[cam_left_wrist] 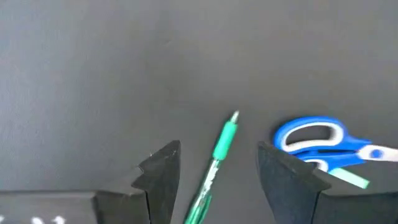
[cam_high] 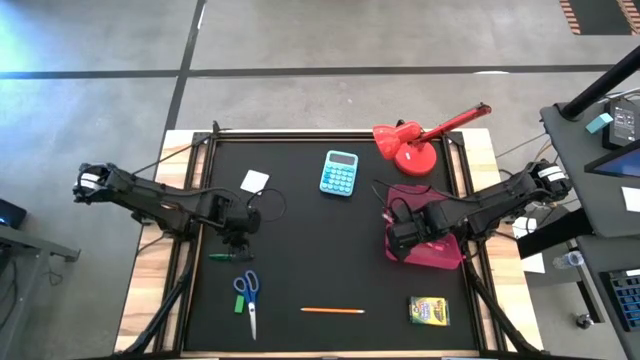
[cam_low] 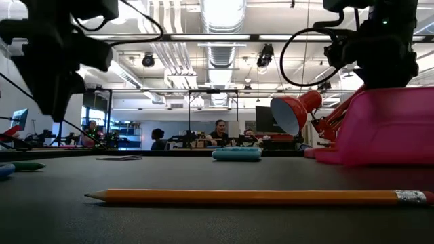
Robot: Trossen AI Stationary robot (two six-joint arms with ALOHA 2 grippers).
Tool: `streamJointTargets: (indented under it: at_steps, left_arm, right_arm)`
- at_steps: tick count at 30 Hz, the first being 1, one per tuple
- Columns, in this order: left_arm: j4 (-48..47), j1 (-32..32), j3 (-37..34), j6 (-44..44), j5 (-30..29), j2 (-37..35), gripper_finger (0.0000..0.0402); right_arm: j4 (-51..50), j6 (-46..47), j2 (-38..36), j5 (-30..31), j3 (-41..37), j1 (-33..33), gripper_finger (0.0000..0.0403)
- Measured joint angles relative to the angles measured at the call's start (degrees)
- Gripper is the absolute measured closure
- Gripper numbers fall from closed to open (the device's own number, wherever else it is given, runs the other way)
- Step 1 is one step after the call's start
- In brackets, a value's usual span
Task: Pack school essentials
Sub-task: Put the green pen into the red supply box
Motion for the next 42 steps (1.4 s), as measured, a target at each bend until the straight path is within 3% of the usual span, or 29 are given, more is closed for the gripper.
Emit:
streamJointTargets:
  at_steps: [12, 20, 27, 34, 42]
  left_arm:
    - [0.96, -5.67, -6.69, -1.54, -2.86, 6.00, 0.0212]
    - [1.18, -8.17, -6.23, -1.65, -2.96, 12.29, 0.0212]
    - [0.97, -8.63, -4.63, -3.81, -3.30, 11.47, 0.0212]
    - [1.50, -8.91, -4.03, -19.14, -3.27, 7.18, 0.0212]
    - [7.46, -11.29, -5.39, -31.44, -4.97, 9.00, 0.0212]
  right_arm:
    - [-0.03, -1.41, 0.00, 3.65, 9.47, 0.02, 0.0240]
    - [0.01, -3.74, 0.00, 6.89, 16.15, 0.02, 0.0254]
    - [0.05, -3.80, 0.00, 9.11, 18.26, 0.04, 0.0262]
    - [0.18, -3.06, 0.00, 9.09, 17.81, 0.04, 0.0260]
    - [0.72, -3.62, 0.88, 9.11, 17.61, 0.04, 0.0259]
